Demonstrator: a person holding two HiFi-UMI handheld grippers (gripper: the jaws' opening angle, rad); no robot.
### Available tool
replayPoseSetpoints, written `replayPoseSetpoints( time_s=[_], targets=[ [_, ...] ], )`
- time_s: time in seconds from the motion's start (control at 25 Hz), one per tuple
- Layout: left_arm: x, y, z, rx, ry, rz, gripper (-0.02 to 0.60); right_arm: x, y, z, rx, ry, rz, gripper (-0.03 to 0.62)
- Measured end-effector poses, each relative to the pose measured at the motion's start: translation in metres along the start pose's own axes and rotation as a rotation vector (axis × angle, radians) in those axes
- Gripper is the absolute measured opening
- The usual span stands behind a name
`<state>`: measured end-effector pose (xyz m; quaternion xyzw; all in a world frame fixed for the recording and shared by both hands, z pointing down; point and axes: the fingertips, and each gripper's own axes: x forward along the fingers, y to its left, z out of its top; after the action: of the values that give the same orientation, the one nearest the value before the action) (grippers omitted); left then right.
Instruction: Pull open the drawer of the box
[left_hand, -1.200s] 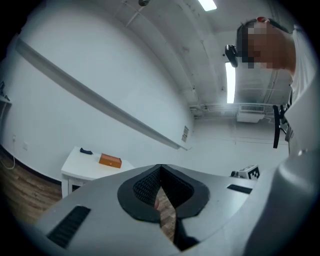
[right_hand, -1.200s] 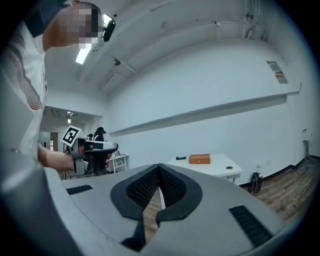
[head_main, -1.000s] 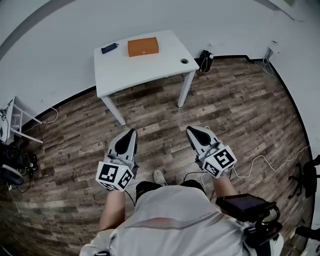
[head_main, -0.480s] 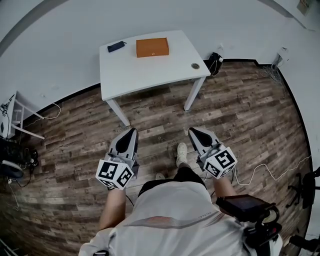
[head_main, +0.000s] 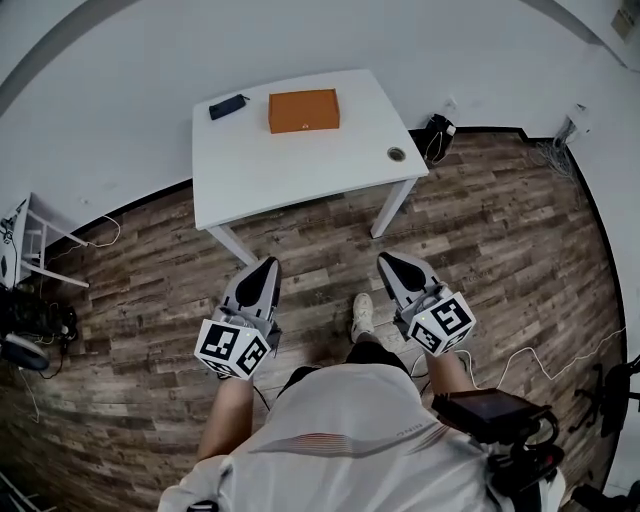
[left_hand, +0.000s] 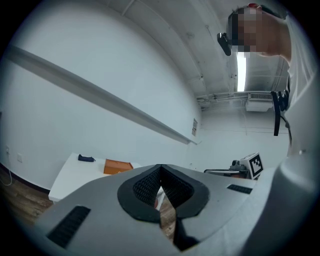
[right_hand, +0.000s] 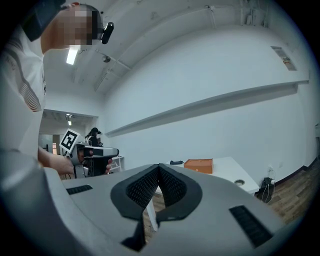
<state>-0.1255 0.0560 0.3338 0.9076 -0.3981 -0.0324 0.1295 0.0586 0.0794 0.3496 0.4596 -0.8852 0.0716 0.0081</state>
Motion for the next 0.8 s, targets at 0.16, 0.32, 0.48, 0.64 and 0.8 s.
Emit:
replayPoseSetpoints(
  time_s=[0.16,0.32,0.48,0.64,0.8],
  targets=[
    [0.052,0.017,0.005,0.005,0.016,0.037,0.009,0.03,-0.05,0.006,0.003,0.004,0.027,-0.006],
    [0.105,0.037,0.008,-0.006,0.026,0.084,0.009,0.064,-0.102,0.015,0.003,0.016,0.062,-0.006],
    [0.162,0.052,0.007,-0.021,0.042,0.136,0.009,0.091,-0.158,0.016,0.002,0.039,0.096,-0.006],
    [0.21,0.065,0.01,-0.002,0.039,0.186,0.009,0.114,-0.206,0.017,-0.001,0.045,0.126,-0.006],
    [0.238,0.082,0.012,0.016,0.047,0.217,0.009,0.138,-0.234,0.014,0.018,0.048,0.131,-0.006]
  ],
)
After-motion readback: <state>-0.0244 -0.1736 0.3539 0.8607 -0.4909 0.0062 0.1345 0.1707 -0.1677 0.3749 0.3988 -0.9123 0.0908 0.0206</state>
